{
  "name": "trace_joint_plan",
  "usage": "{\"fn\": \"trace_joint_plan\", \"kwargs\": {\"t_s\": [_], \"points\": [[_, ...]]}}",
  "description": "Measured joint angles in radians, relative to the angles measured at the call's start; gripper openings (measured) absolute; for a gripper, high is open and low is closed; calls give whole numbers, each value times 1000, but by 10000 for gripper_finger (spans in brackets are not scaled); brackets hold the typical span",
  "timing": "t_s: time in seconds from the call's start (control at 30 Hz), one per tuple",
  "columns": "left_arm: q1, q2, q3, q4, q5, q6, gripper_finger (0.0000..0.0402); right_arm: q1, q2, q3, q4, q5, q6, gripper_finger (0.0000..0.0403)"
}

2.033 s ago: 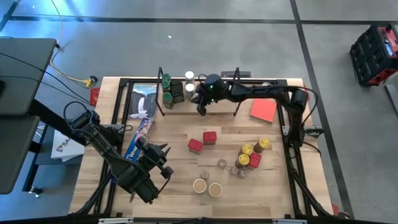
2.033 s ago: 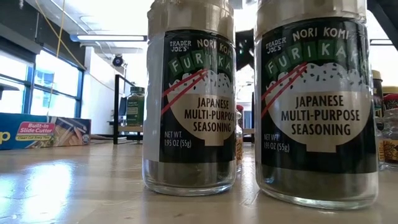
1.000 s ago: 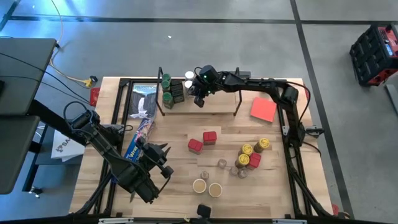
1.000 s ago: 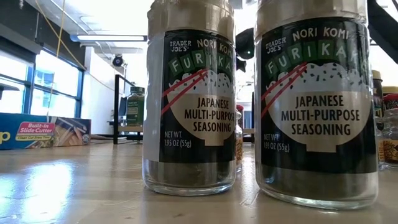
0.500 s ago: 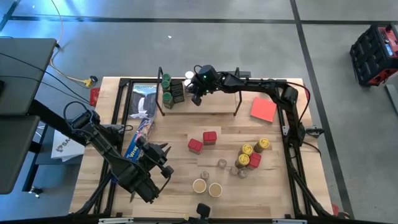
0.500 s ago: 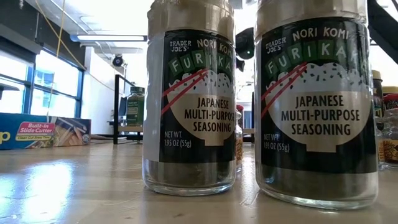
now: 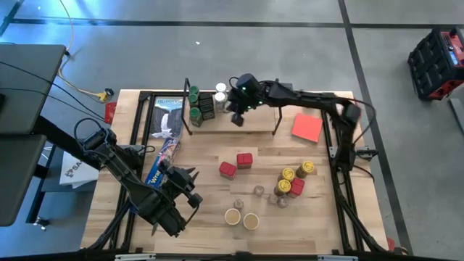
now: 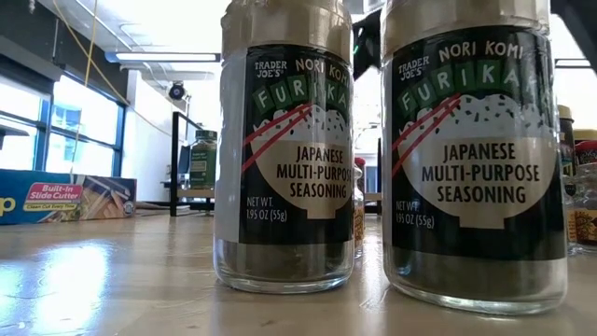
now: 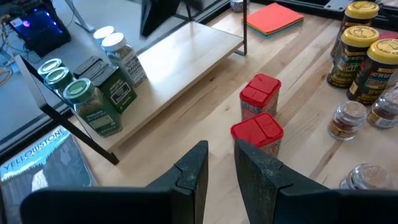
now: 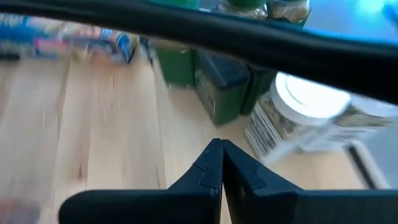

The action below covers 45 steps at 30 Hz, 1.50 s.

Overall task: Shelf spices
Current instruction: Put the gold seasoning bottle on the shelf to the top right of the white seasoning bottle

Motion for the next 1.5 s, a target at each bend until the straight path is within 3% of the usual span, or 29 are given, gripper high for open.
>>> {"fn": "trace_joint_plan", "kwargs": {"t_s": [0.2, 0.37, 0.63, 0.77, 0.93, 1.07, 1.23, 1.4, 1.5], "points": [[-11, 0, 0, 49, 1, 1, 76, 113, -241, -13, -299, 105, -150, 0], [-32, 27, 0, 70, -28, 1, 76, 230, -531, -233, -276, 198, -163, 0], [-24, 82, 0, 90, -128, 1, 76, 488, -1014, -631, -169, 266, 162, 0], [17, 94, 0, 117, -187, 1, 76, 685, -1152, -773, -41, 425, 293, 0], [101, 93, 0, 160, -175, 1, 76, 896, -1161, -919, 159, 661, 350, 0], [164, 93, 0, 229, -143, 86, 76, 977, -1095, -1001, 315, 758, 354, 0], [210, 93, 0, 434, -67, 405, 88, 967, -984, -1085, 527, 859, 345, 0], [207, 93, 0, 723, 23, 705, 125, 923, -892, -1104, 609, 868, 363, 0], [198, 101, 0, 864, 135, 829, 148, 910, -849, -1104, 640, 860, 379, 0]]}}
